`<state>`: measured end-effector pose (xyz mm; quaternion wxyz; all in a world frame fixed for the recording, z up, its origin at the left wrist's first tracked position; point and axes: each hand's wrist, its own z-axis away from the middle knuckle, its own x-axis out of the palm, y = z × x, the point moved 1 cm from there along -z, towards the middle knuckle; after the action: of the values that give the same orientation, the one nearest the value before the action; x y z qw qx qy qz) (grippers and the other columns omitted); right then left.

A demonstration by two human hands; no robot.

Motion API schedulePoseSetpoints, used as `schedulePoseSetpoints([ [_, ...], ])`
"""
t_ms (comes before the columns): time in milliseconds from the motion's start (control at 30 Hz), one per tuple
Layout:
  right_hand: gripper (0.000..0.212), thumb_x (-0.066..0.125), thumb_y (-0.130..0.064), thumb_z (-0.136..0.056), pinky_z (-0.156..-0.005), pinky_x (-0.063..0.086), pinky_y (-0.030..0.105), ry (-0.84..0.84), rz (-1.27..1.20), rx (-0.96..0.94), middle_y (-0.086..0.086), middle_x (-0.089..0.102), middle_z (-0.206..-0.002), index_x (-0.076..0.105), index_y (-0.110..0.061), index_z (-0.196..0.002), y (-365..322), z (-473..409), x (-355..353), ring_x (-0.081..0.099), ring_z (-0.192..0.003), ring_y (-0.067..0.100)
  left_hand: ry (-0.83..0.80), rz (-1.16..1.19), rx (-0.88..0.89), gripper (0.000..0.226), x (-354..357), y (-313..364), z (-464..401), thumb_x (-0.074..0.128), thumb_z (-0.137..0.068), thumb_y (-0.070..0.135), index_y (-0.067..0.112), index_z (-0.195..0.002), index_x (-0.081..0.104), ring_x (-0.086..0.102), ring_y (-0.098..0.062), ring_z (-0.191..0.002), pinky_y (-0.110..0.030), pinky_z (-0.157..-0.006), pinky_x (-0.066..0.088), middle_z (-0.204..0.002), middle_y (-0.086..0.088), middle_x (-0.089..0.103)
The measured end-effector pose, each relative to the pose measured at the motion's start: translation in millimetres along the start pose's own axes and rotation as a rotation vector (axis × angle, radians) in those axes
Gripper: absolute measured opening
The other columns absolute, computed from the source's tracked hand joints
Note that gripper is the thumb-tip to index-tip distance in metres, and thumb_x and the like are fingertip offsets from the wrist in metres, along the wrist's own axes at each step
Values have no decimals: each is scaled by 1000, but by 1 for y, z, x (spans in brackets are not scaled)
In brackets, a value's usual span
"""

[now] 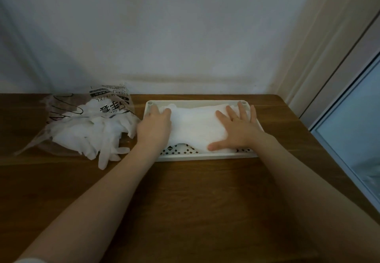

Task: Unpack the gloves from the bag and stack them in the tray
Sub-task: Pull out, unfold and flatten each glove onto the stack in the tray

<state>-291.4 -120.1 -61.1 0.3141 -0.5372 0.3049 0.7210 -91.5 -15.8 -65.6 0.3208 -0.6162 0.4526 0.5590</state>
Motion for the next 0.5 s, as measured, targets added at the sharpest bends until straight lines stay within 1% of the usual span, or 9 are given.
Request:
schedulePoseSetpoints([
  [100, 118, 37, -93, -57, -101, -27, 58, -25, -20, 58, 14, -16, -157, -7, -34, -149, -1, 2, -5, -30, -137, 37, -66, 91, -52, 20, 1, -6, -2, 47, -95, 17, 13, -114, 51, 58, -27, -86, -38, -69, 52, -132, -14, 41],
  [167, 122, 37, -94, -55, -100, -27, 59, -39, -29, 75, 15, -17, -156, -7, -32, -150, -5, 6, -11, -31, -137, 36, -90, 182, -63, 24, -5, -7, 0, 48, -94, 18, 15, -117, 53, 56, -25, -87, -38, -75, 51, -130, -12, 44],
  [233, 122, 39, -93, -56, -102, -25, 58, 36, -23, 42, 10, -19, -157, -4, -28, -151, -17, 14, -19, -31, -138, 32, -65, 275, -19, 33, -17, -6, 7, 48, -95, 24, 17, -127, 51, 54, -23, -93, -33, -78, 47, -132, -10, 43],
  [267, 117, 39, -90, -60, -104, -22, 58, 138, -23, 10, 8, -17, -158, 2, -26, -151, -26, 18, -24, -28, -140, 30, -16, 330, 18, 35, -25, -6, 13, 48, -95, 25, 18, -129, 50, 53, -20, -93, -31, -77, 45, -130, -9, 44],
  [333, 88, 42, -76, -77, -112, -9, 53, 400, -103, -83, 6, 7, -159, 27, -23, -147, -53, 29, -38, -7, -146, 27, 117, 453, 115, 29, -42, -11, 23, 44, -96, 19, 18, -123, 55, 49, -13, -84, -25, -72, 38, -114, -3, 51],
  [400, 45, 48, -47, -93, -111, 20, 43, 597, -255, -263, 6, 47, -139, 54, -18, -126, -85, 37, -52, 35, -134, 26, 184, 569, 193, 26, -55, -20, 33, 41, -96, 11, 17, -110, 62, 50, -10, -79, -20, -64, 34, -97, 2, 55],
  [433, 29, 52, -32, -95, -99, 36, 41, 646, -244, -371, 7, 60, -121, 62, -14, -114, -100, 41, -56, 52, -116, 27, 187, 633, 201, 27, -59, -25, 36, 40, -95, 7, 19, -102, 63, 52, -8, -74, -17, -60, 35, -90, 4, 57],
  [467, 17, 57, -20, -92, -82, 48, 40, 684, -188, -491, 9, 66, -102, 66, -10, -103, -116, 44, -58, 62, -94, 28, 188, 700, 187, 29, -63, -32, 40, 39, -93, 4, 21, -94, 63, 51, -5, -67, -16, -57, 36, -82, 7, 57],
  [500, 11, 63, -11, -87, -68, 52, 39, 700, -152, -610, 11, 68, -89, 67, -7, -96, -134, 46, -56, 64, -79, 29, 203, 763, 160, 31, -66, -41, 45, 40, -91, 1, 23, -84, 61, 50, -3, -60, -17, -55, 37, -75, 9, 57],
])
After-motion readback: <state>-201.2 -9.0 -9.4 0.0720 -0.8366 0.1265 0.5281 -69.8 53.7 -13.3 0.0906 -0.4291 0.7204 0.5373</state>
